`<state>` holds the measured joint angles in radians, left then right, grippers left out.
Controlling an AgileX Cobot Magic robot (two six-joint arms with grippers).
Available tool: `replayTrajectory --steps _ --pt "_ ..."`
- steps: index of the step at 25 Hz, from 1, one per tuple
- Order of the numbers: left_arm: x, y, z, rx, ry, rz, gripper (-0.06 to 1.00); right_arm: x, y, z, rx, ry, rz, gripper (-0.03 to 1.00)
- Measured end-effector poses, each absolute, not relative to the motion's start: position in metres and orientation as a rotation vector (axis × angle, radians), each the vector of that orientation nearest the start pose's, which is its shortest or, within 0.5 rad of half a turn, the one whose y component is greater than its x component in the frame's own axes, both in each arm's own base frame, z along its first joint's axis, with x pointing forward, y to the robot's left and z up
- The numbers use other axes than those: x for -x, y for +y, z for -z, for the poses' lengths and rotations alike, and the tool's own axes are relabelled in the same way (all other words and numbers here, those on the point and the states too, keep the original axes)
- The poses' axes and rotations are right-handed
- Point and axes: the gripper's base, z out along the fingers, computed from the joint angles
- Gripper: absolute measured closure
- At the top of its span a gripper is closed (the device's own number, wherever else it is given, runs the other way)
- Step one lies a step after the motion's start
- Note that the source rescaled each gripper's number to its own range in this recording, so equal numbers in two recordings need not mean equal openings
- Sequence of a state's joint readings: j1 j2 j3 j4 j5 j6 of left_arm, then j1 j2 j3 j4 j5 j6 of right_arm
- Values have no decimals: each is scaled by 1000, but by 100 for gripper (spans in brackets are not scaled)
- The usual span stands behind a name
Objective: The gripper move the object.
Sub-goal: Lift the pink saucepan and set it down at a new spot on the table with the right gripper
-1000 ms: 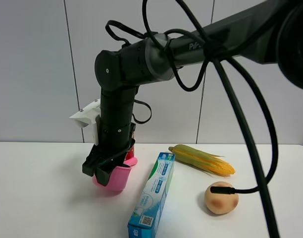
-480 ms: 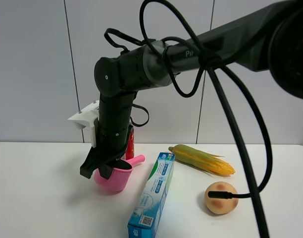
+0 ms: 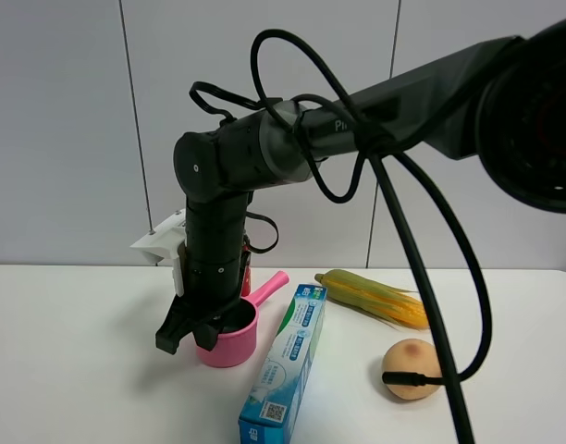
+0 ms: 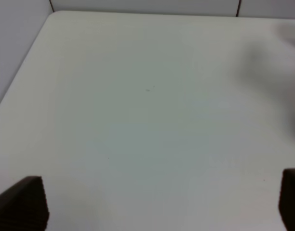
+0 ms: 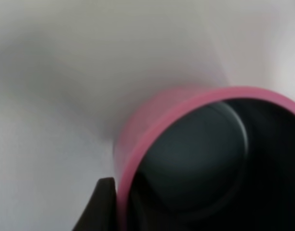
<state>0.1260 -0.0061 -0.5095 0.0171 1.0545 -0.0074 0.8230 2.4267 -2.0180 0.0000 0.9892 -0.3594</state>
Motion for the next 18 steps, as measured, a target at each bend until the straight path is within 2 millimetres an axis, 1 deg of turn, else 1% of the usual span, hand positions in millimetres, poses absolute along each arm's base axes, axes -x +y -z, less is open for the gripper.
replayTrajectory --steps 9,12,18 --pt "7 0 -280 136 2019 -95 -6 -339 374 -134 1668 2380 -78 96" --pt "7 0 -280 136 2019 -95 -6 -337 373 -144 1682 2365 -77 97" --pt "7 0 -280 136 2019 -95 -6 -334 369 -178 1666 2332 -87 97"
